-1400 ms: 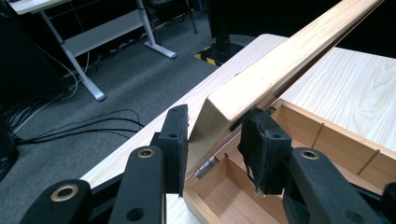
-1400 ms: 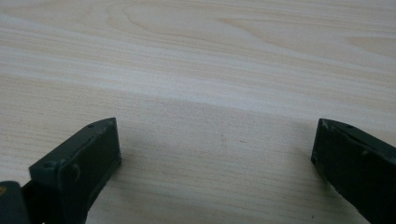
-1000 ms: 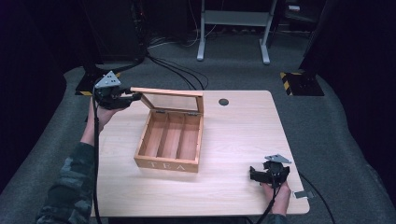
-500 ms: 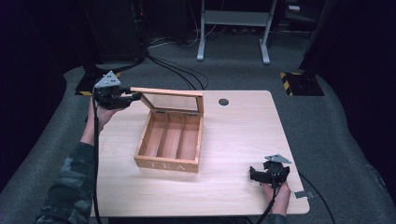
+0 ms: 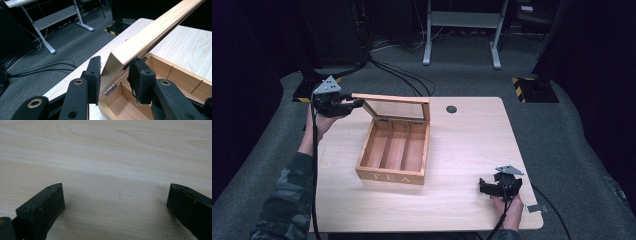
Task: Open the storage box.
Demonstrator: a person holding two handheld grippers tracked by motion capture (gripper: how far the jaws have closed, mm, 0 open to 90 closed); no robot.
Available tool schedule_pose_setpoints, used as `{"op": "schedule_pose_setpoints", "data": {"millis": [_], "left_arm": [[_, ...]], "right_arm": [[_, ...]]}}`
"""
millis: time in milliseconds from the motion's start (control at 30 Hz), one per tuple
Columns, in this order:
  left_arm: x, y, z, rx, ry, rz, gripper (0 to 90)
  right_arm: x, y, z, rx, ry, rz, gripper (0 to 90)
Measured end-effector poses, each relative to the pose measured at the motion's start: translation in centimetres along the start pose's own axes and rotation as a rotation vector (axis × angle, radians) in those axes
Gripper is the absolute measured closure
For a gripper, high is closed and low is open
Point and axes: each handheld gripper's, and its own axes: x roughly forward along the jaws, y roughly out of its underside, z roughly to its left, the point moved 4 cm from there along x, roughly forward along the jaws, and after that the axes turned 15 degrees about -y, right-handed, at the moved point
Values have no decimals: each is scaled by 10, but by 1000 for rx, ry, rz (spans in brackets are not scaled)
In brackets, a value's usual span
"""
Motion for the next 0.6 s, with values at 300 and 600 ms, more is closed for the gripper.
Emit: {"op": "schedule_pose_setpoints", "data": {"millis": [300,600], "left_arm": [[0,0,0,-1,-1,0,623],[0,0,0,1,-1,0,623]], "right_arm": [[0,0,0,1,0,0,7],[0,0,0,1,1,4,7]]}}
